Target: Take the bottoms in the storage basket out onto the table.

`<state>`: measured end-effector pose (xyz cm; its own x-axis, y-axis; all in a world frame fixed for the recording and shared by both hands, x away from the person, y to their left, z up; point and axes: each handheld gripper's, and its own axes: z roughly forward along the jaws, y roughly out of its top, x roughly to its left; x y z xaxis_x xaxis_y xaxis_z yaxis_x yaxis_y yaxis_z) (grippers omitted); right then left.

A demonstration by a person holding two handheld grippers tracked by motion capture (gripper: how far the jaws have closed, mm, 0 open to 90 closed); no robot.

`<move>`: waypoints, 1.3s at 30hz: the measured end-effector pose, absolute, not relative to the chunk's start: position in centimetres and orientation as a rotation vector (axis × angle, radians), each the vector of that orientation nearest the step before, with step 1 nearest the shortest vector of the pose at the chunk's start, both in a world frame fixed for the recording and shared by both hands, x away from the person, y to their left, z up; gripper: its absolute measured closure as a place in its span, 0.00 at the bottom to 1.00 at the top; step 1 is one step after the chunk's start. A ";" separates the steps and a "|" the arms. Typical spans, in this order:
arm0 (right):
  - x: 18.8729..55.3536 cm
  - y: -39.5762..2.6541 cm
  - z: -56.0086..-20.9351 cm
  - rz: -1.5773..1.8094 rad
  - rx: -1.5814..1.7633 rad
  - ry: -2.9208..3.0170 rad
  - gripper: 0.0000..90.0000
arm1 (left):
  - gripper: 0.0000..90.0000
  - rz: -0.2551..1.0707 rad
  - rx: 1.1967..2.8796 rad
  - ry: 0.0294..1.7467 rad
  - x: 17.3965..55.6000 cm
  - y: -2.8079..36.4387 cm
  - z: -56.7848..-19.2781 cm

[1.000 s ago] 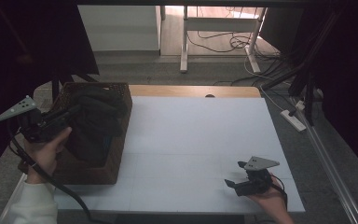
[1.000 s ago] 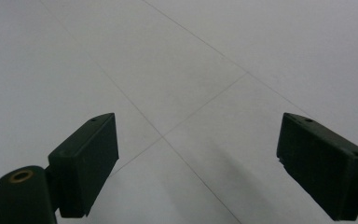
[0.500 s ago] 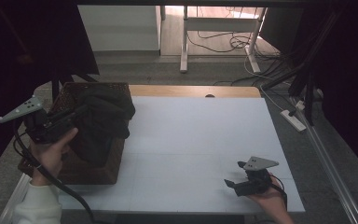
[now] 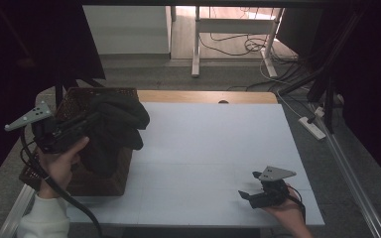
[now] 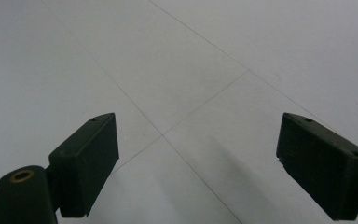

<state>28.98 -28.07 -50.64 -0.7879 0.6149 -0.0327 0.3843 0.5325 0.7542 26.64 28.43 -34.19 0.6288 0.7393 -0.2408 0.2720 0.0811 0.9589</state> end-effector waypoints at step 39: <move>29.0 -28.1 -50.6 1.110 0.831 2.475 0.14 | 0.87 0.356 1.542 0.786 27.6 23.7 -33.8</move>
